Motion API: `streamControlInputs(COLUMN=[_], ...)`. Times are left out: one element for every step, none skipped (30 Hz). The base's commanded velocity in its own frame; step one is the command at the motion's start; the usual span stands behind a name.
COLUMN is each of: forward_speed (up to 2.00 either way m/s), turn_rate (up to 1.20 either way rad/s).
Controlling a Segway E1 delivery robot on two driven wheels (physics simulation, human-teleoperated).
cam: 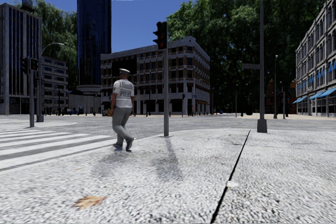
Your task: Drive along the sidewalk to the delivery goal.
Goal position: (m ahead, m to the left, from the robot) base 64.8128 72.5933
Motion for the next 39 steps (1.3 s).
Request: streamControlInputs(forward_speed=[1.20,1.20,1.20,1.20,1.20,1.20,1.20,1.20,1.20,1.20,1.20,1.20,1.20,1.19,1.19,1.19,1.19,1.19,1.19,1.19,1.19,1.19,1.19,1.19,1.19,1.19,1.19,1.19,1.19,1.19,1.19,1.19,1.19,1.19,1.19,1.19,1.19,1.19,1.19], turn_rate=[0.43,0.43,0.43,0.43,0.43,0.43,0.43,0.43,0.43,0.43,0.43,0.44,0.44,0.44,0.44,0.45,0.45,0.45,0.45,0.45,0.45,0.45,0.45,0.45,0.45,0.45,0.45,0.45,0.45,0.45,0.45,0.45,0.45,0.45,0.45,0.45,0.45,0.45,0.45])
